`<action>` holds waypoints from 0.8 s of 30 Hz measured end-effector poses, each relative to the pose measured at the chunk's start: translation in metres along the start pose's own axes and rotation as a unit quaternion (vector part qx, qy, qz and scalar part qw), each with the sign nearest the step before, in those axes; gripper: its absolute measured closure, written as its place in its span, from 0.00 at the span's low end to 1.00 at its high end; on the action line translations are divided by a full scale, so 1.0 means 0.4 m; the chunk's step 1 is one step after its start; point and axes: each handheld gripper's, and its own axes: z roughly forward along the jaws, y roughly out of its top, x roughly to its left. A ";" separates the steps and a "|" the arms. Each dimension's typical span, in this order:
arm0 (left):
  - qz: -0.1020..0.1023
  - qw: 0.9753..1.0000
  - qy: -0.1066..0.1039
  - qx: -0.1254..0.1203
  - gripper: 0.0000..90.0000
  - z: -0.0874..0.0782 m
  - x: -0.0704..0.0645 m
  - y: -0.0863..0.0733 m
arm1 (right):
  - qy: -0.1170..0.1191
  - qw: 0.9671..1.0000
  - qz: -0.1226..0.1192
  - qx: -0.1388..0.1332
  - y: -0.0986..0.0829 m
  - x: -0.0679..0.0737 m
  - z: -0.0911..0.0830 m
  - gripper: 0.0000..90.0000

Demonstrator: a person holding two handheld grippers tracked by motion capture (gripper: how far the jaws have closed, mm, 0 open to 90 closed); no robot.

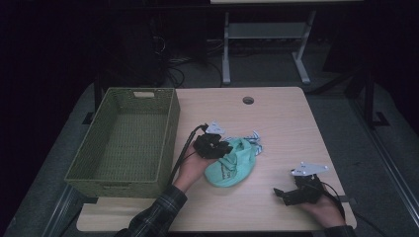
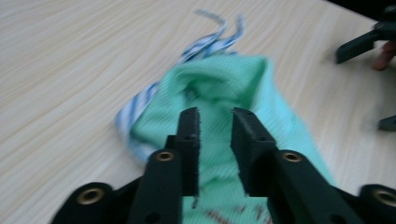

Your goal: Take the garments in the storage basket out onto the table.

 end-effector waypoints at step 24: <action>-0.006 0.994 -0.018 0.106 0.99 0.034 0.001 -0.103 | 0.000 1.000 0.000 0.000 0.000 0.000 0.000 0.02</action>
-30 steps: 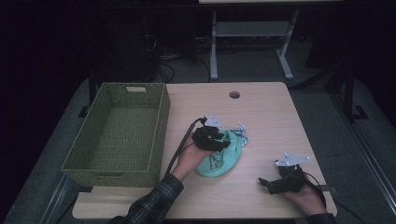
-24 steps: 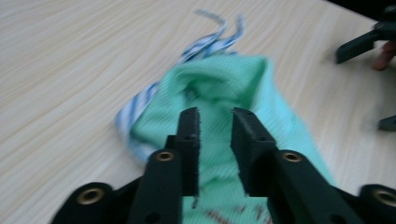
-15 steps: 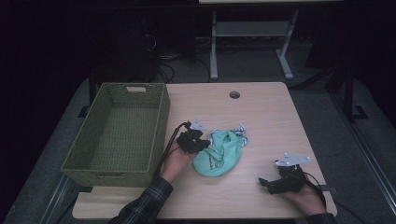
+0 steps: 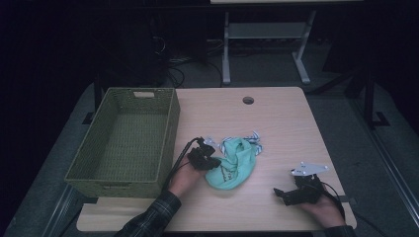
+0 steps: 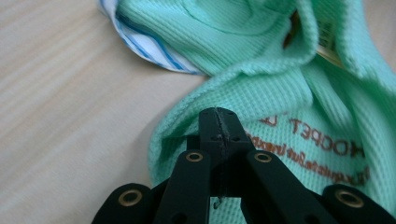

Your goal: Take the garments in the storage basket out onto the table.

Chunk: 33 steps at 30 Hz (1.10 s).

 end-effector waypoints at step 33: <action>0.047 0.998 -0.032 0.009 0.93 -0.035 -0.086 -0.061 | 0.000 1.000 0.006 -0.009 0.036 -0.011 -0.019 0.33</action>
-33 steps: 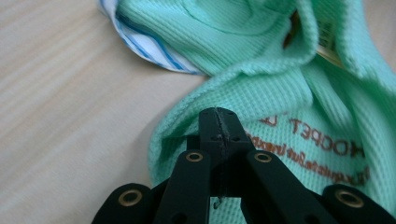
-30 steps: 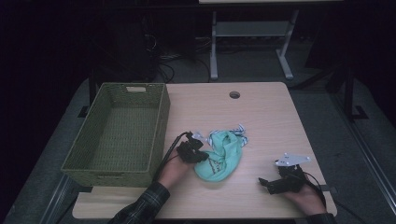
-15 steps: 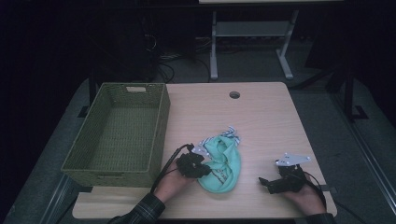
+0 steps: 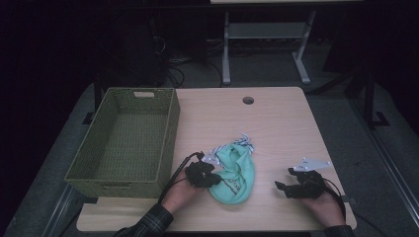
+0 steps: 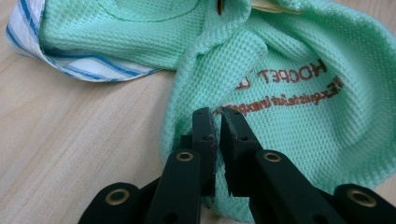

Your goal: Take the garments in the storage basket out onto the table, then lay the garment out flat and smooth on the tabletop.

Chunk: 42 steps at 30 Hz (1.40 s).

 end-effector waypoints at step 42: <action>-0.004 1.000 -0.001 -0.005 0.93 0.001 0.002 -0.002 | 0.098 0.994 -0.030 -0.030 0.261 -0.041 0.183 0.84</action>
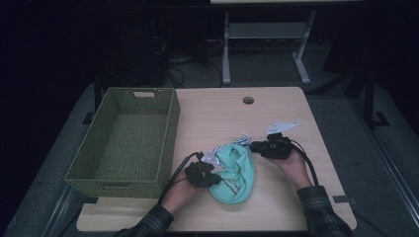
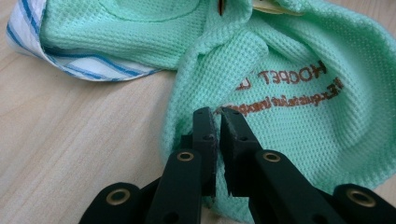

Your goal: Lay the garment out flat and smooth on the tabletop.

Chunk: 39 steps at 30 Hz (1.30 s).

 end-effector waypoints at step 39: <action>0.002 1.000 0.005 0.004 0.95 0.000 -0.003 0.002 | -0.052 0.999 -0.008 0.014 -0.013 -0.021 0.028 1.00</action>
